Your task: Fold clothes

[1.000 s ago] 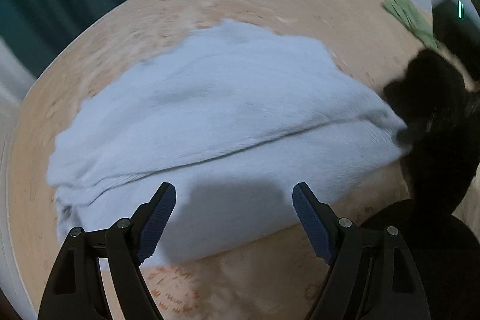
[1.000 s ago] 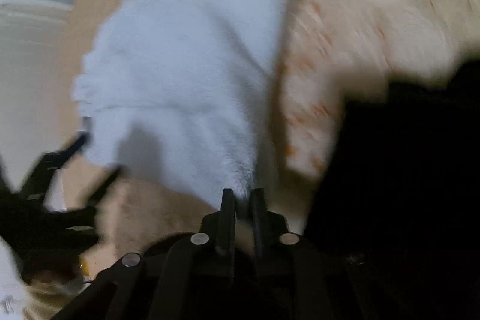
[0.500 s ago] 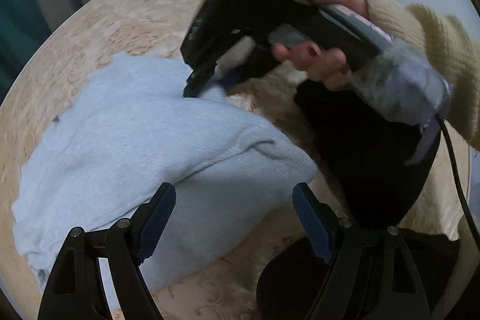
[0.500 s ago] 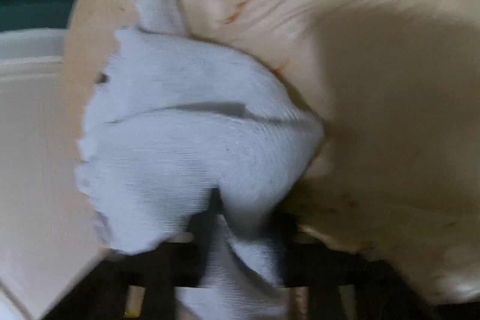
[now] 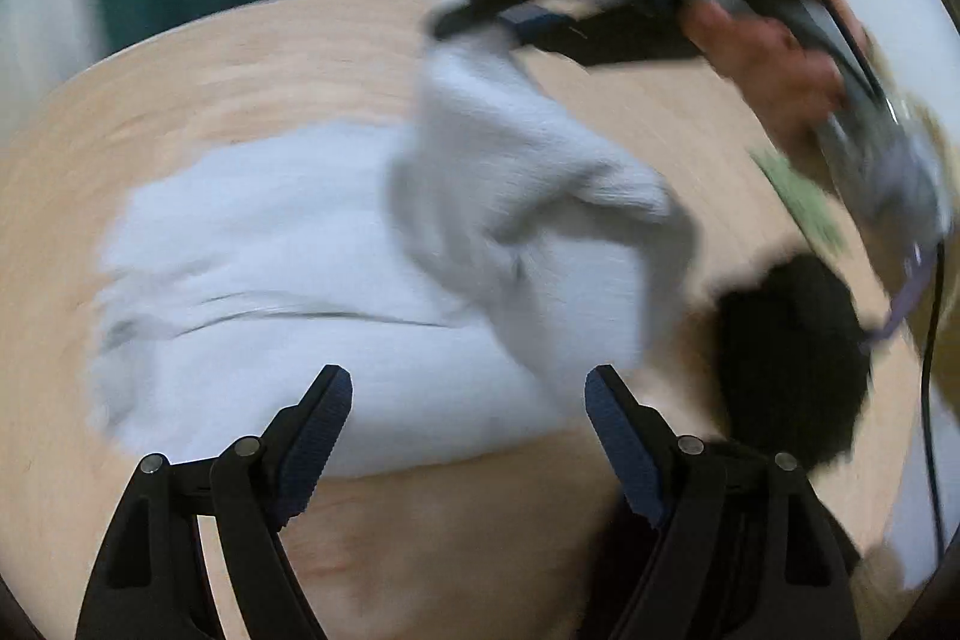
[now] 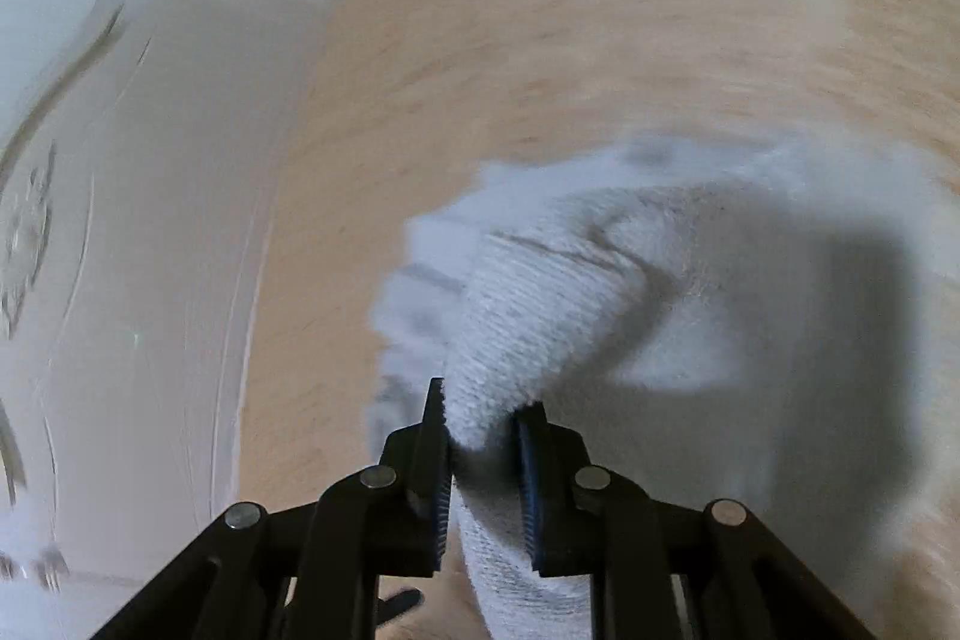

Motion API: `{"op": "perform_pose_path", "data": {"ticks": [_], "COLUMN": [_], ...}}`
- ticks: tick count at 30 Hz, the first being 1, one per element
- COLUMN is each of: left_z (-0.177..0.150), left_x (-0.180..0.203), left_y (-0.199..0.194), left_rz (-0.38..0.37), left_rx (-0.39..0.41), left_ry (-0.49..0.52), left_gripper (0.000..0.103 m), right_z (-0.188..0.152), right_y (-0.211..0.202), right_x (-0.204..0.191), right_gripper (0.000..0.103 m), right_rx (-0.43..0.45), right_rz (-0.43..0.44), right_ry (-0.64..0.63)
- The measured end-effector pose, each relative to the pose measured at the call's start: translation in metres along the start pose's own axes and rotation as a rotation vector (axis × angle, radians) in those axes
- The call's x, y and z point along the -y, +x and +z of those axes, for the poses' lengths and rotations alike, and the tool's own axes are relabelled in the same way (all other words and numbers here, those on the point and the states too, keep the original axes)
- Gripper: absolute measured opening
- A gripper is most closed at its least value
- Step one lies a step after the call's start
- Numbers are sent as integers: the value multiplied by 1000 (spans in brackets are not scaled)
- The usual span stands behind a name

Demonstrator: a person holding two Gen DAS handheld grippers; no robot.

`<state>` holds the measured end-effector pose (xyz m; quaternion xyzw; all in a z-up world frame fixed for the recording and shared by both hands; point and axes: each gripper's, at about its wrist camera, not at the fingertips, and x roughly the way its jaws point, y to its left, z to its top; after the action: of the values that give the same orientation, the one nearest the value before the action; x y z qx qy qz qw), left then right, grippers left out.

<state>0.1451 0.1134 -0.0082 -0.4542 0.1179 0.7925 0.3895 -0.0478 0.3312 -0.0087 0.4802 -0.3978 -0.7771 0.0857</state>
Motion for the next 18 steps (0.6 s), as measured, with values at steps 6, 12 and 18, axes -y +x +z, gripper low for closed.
{"op": "perform_pose_path", "data": {"ticks": [6,12,18], "left_z": [-18,-29,-26], "left_x": [-128,-167,-145], "left_y": [-57,-47,-12], "left_rz": [128,182,106], "left_rx": [134,94,53], "left_ry": [-344,-428,-375], "left_gripper": [82,83,83], "right_z": [50,59,47], "right_y": [156,233,105], "right_x": [-99,-99,-61], "right_gripper": [15,29,53], "right_rx": [-161,-289,-53], "right_rz": [18,-15,-29], "right_ry": [-108,-99,-171]}}
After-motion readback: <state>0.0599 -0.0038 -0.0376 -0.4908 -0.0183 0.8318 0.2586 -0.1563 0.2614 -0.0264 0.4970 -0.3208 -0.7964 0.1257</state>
